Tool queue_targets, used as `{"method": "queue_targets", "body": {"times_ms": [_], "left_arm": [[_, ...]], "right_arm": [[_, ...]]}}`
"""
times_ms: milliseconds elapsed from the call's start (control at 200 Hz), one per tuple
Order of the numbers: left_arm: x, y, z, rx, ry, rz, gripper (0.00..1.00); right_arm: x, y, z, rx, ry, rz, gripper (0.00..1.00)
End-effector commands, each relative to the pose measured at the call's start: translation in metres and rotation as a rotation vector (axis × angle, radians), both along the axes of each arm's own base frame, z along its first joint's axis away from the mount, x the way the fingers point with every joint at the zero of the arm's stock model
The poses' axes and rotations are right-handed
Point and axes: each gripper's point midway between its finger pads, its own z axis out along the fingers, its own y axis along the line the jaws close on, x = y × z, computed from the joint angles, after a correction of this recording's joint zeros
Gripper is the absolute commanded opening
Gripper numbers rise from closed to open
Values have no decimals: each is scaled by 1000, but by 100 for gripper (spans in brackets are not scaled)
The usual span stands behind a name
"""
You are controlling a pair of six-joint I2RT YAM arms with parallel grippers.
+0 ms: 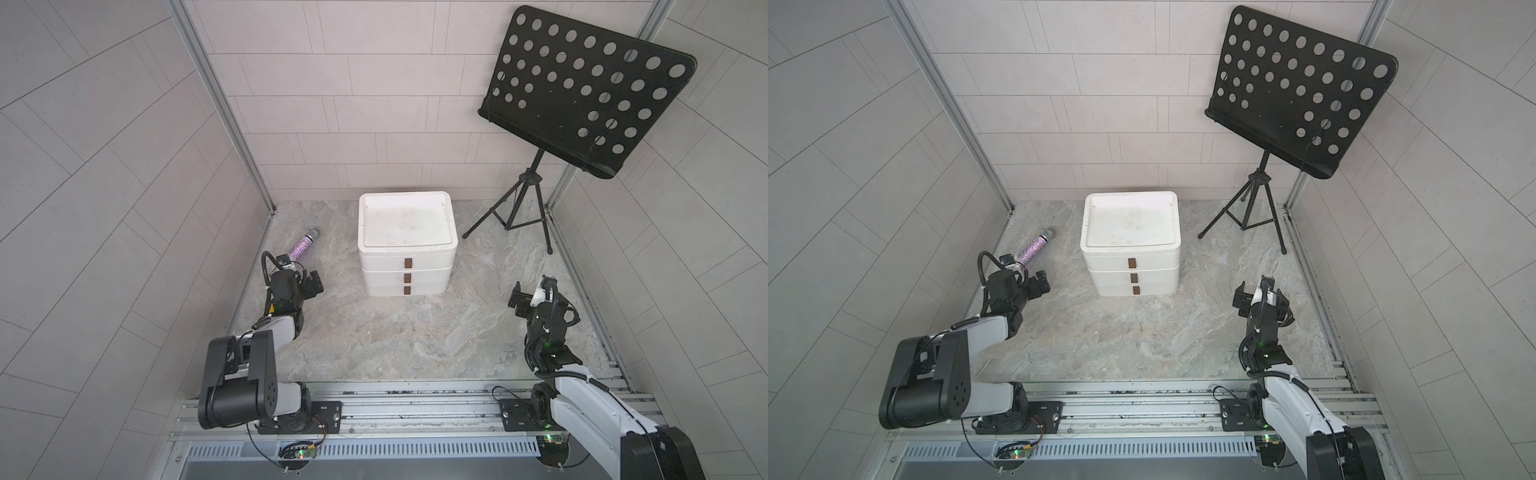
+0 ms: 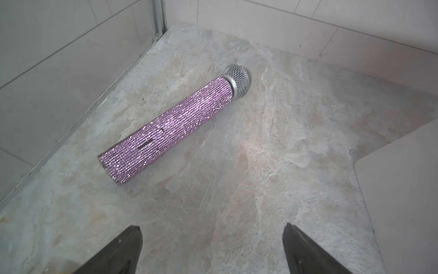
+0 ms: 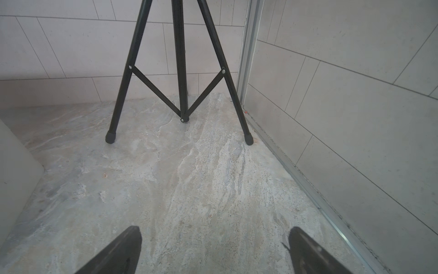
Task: Place the umbrella in the drawer by color
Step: Reset both arms
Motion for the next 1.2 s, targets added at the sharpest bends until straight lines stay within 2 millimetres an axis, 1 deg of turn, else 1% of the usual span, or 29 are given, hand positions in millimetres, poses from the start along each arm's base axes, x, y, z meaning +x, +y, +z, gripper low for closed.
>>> {"method": "queue_targets", "body": {"times_ms": [0,45,120,165,225,290,340,400,485,540,605,650,680,801,886,971,1196], "left_arm": [[10,-1,14,82,-84,29,100],[10,-8,11,125,-71,23,100],[11,-12,-1,159,-74,25,100],[14,-11,0,170,-100,34,100],[14,-10,0,174,-85,48,100],[13,-10,-2,180,-49,47,100],[17,-12,-1,182,-57,39,100],[16,-13,-2,188,-33,35,100],[17,-13,-3,189,-35,37,100],[17,-13,-2,188,-36,37,100],[17,-13,-2,189,-37,36,100],[17,-13,-2,188,-37,36,100],[17,-13,-2,190,-37,37,100],[17,-14,-2,192,-37,36,100],[16,-13,-2,193,-37,38,100],[16,-13,-2,196,-36,38,100],[17,-14,-1,197,-36,38,100]], "right_arm": [[12,2,12,-17,-86,28,100],[18,4,10,-18,-90,47,99],[28,8,3,-16,-83,78,100],[33,11,3,-19,-95,93,100],[41,13,3,-21,-100,115,100],[49,15,-4,-27,-88,131,99],[55,14,-13,-20,-70,137,99],[60,15,-25,-15,-52,142,100],[70,17,-24,-15,-77,160,100],[73,14,-26,-4,-28,151,100],[81,7,-34,17,80,120,100],[89,0,-36,36,92,79,100],[93,0,-39,34,101,80,100],[92,1,-41,35,150,91,100],[93,1,-40,37,121,88,100],[93,1,-41,36,145,90,99],[93,2,-40,30,139,91,100]]}}
